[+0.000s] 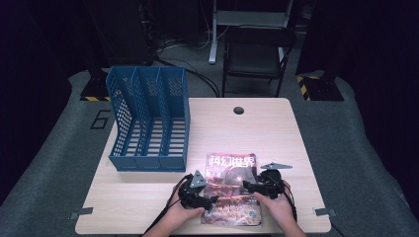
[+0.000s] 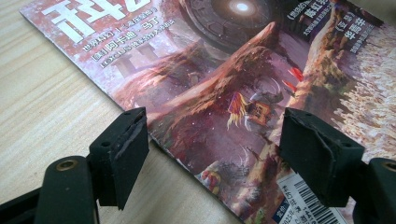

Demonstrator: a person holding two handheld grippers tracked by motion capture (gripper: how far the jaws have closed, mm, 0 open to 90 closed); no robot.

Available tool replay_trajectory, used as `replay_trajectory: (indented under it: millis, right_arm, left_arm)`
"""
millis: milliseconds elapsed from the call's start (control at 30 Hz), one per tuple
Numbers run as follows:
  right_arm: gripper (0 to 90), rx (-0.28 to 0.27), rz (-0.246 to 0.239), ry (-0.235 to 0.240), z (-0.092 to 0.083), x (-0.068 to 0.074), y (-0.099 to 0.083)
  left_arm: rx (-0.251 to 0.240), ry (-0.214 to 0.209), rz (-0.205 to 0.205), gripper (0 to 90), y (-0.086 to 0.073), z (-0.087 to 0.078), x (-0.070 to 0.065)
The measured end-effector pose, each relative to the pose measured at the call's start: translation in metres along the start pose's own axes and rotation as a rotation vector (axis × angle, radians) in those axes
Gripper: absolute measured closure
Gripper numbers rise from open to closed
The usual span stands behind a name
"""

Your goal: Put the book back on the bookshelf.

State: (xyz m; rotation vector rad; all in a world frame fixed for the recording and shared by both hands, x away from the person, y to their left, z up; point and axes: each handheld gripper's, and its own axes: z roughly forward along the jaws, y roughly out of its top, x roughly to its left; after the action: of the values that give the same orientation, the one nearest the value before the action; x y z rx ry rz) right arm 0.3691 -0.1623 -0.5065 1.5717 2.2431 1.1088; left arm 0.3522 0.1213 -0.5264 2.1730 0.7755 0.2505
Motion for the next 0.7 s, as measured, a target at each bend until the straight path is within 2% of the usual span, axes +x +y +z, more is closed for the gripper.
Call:
replay_trajectory:
  millis: [100, 133, 267, 333, 600, 700]
  right_arm:
    - [33.9, 0.01, 0.03, 0.0, -0.0012, -0.0018, 0.0022]
    - [34.1, 0.013, 0.037, 0.0, -0.0009, -0.0021, 0.0026]
    - [34.7, 0.032, 0.072, -0.008, 0.0016, -0.0041, 0.0022]
    - [35.0, 0.045, 0.112, -0.011, 0.0034, -0.0053, 0.0022]
    - [35.0, 0.011, 0.181, -0.034, 0.005, -0.0028, 0.0012]
    - [35.1, 0.0, 0.171, -0.036, 0.0052, -0.0031, 0.0001]
  left_arm:
    - [-0.01, -0.004, -0.014, 24.0, -0.0009, 0.0004, -0.0008]
    - [-0.005, -0.006, -0.002, 24.0, -0.0007, -0.0002, 0.0003]
    - [-0.018, -0.004, -0.011, 24.1, -0.0012, 0.0005, -0.0003]
    - [-0.019, -0.002, -0.008, 24.1, -0.0014, 0.0004, -0.0002]
    - [-0.026, 0.003, -0.014, 24.1, -0.0022, 0.0003, -0.0006]
    - [-0.032, 0.005, -0.013, 24.2, -0.0031, 0.0005, -0.0008]
